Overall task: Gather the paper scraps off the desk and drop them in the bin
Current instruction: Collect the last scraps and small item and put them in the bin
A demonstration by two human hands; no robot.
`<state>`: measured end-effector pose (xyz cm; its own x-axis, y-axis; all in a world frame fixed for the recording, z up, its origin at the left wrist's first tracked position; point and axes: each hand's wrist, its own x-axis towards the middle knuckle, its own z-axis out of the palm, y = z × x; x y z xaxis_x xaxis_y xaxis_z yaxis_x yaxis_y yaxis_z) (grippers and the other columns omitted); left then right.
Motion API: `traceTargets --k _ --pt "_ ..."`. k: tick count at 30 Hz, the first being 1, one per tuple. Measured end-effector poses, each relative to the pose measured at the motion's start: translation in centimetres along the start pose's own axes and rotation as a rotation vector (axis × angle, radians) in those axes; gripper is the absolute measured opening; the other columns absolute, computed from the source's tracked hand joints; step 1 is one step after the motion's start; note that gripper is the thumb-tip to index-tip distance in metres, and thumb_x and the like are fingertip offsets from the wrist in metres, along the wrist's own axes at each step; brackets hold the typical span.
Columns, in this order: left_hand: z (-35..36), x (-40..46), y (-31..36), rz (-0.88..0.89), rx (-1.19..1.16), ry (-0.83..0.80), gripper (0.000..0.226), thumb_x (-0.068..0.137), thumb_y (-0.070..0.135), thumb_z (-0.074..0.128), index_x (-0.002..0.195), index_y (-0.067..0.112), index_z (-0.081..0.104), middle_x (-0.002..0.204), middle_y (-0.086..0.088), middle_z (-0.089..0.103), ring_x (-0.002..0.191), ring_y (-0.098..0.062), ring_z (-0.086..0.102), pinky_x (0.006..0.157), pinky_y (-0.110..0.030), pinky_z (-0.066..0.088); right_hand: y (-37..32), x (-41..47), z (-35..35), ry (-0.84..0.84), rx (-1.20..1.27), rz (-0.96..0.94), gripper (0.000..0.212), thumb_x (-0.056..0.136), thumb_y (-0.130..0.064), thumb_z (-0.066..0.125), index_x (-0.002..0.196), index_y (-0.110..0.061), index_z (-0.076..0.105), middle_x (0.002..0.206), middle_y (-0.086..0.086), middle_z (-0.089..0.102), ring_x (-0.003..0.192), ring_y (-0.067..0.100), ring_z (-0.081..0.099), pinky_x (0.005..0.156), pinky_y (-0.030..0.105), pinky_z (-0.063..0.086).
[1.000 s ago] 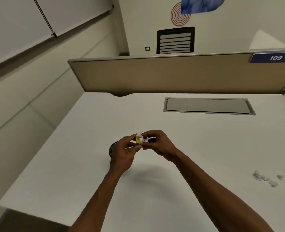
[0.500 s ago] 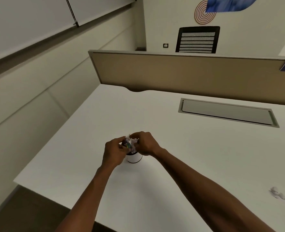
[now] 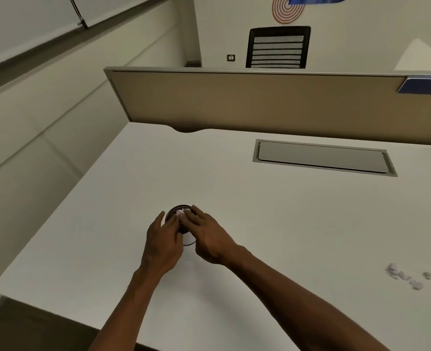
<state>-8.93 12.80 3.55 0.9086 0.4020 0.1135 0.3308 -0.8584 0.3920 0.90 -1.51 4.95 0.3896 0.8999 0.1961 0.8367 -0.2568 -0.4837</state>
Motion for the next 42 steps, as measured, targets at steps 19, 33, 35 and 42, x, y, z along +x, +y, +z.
traceTargets --k 19,33,35,42 --pt "2.4 -0.3 0.2 0.098 0.148 -0.019 0.08 0.097 0.063 0.012 0.15 0.01 0.039 0.159 -0.006 0.035 0.152 -0.02 0.019 0.125 -0.041 0.012 7.2 -25.0 -2.8 0.426 0.229 0.853 0.039 0.089 0.001 0.064 0.12 -0.021 0.07 0.128 -0.003 0.067 0.118 0.022 0.063 0.104 0.043 0.049" --pt "6.0 -1.4 11.2 0.356 -0.192 0.067 0.053 0.102 0.042 0.038 0.149 0.017 0.041 0.158 0.002 0.037 0.152 -0.015 0.018 0.121 -0.03 0.022 13.3 -33.3 -6.5 0.664 -0.048 1.224 0.05 0.087 -0.01 0.067 0.137 -0.008 0.057 0.143 0.017 0.054 0.138 0.035 0.042 0.113 0.047 0.039" --pt "7.9 -2.5 14.4 0.421 -0.214 -0.028 0.053 0.102 0.045 0.038 0.15 0.021 0.04 0.159 0.005 0.034 0.153 -0.013 0.016 0.118 -0.031 0.027 14.7 -34.1 -7.0 0.584 -0.129 1.241 0.057 0.089 -0.014 0.065 0.143 -0.005 0.048 0.15 0.021 0.044 0.144 0.037 0.034 0.116 0.049 0.035" --pt "13.7 -3.7 22.9 0.698 -0.262 -0.227 0.052 0.102 0.047 0.041 0.148 0.021 0.043 0.157 0.004 0.038 0.152 -0.01 0.016 0.119 -0.03 0.03 16.1 -34.6 -6.7 0.322 -0.296 1.205 0.056 0.097 -0.02 0.05 0.15 -0.006 0.038 0.157 0.016 0.038 0.147 0.037 0.031 0.118 0.048 0.031"
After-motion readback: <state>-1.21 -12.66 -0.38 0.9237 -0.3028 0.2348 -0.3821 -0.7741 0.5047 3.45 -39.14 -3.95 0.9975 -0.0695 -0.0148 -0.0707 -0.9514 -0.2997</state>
